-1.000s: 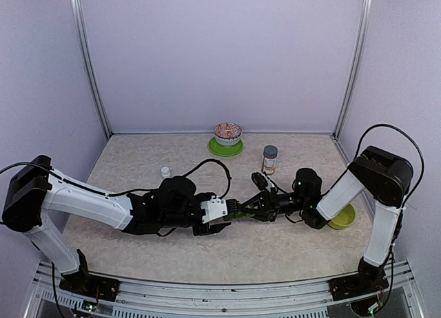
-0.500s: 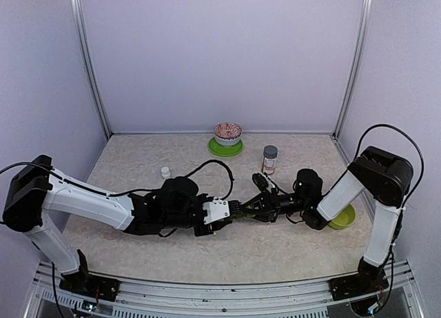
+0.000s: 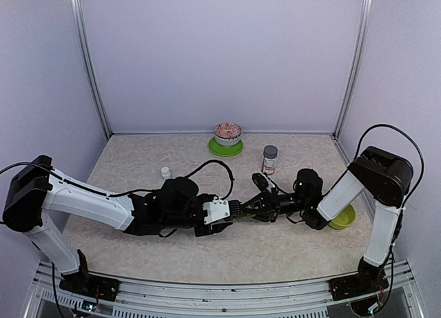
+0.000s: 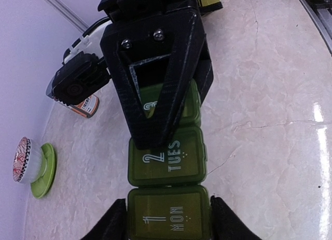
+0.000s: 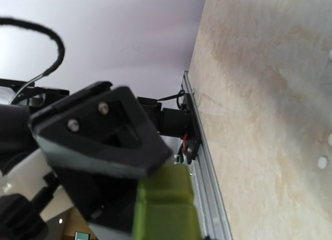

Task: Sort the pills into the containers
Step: Open the lid of the pill container.

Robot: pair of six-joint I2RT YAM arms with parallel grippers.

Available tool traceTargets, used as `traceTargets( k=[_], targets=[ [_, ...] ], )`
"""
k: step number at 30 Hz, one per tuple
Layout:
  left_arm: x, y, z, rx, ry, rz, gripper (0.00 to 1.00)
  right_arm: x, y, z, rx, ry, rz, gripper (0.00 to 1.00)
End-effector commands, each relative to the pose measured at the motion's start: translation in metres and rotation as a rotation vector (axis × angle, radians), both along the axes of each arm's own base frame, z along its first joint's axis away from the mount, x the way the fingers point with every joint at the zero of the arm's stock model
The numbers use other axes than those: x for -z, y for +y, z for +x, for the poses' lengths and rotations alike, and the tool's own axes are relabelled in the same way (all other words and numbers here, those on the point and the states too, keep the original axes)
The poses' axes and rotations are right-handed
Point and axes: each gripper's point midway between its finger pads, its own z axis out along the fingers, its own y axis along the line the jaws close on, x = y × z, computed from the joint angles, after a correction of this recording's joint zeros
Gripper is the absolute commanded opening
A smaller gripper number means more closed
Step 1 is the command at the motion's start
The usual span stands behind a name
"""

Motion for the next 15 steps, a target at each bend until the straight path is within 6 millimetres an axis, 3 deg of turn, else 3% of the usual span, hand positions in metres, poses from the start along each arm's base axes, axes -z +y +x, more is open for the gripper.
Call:
traceTargets(
  k=[1,7,15],
  targets=[
    [-0.0110,-0.0011,-0.0033,0.001,-0.009,-0.045,0.61,-0.0138,-0.0001,-0.0075,-0.028,-0.043,0.045,0.06],
    [-0.0056,0.0047,-0.0012,0.001,-0.015,-0.032,0.64,-0.0164,0.0006,-0.0075,-0.034,-0.051,0.040,0.05],
    [-0.0132,0.0018,-0.0035,0.023,-0.014,-0.054,0.55,-0.0135,-0.0007,-0.0098,-0.039,-0.052,0.024,0.05]
  ],
)
